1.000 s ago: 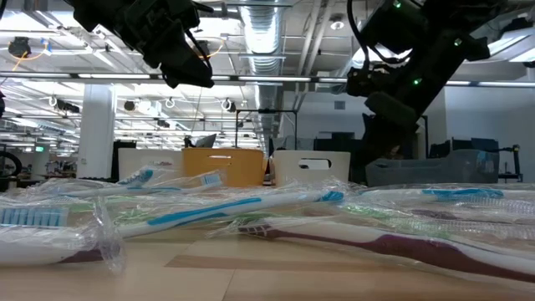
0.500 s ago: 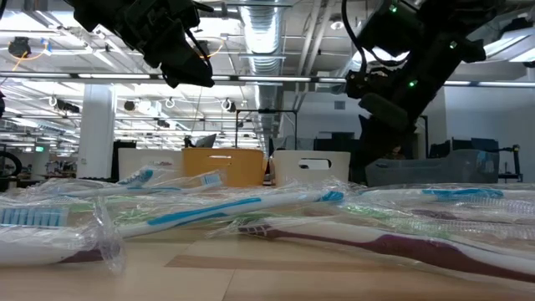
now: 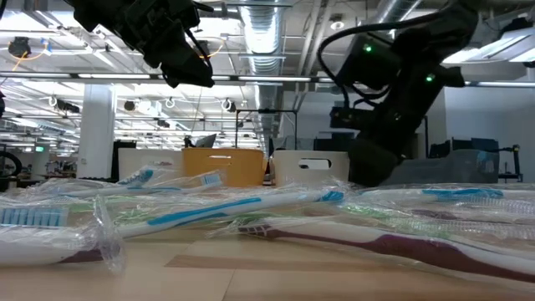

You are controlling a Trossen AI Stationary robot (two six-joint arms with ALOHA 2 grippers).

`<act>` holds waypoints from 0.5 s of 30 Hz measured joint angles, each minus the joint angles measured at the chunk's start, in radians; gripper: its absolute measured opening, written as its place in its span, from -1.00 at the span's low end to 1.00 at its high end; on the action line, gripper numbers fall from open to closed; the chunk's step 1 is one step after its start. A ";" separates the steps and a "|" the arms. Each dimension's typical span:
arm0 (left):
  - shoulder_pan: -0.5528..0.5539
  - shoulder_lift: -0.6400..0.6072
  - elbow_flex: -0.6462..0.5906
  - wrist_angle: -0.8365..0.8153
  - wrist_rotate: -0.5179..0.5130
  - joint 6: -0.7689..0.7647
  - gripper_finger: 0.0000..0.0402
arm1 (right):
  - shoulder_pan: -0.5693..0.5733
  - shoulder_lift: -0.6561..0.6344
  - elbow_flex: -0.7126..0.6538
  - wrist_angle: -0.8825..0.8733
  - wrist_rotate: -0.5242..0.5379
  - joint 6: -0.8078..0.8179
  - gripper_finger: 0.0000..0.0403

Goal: Pick & Place Toothbrushes
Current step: Put the white violet toothbrush into the black transparent bin

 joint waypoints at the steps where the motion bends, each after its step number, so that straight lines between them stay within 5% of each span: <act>1: 0.000 0.000 0.000 0.000 0.000 0.000 -0.23 | 0.000 0.003 0.010 -0.013 -0.004 -0.003 -0.14; 15: 0.000 0.000 0.000 -0.001 0.000 0.000 -0.23 | -0.024 0.019 0.033 -0.066 -0.148 0.090 -0.33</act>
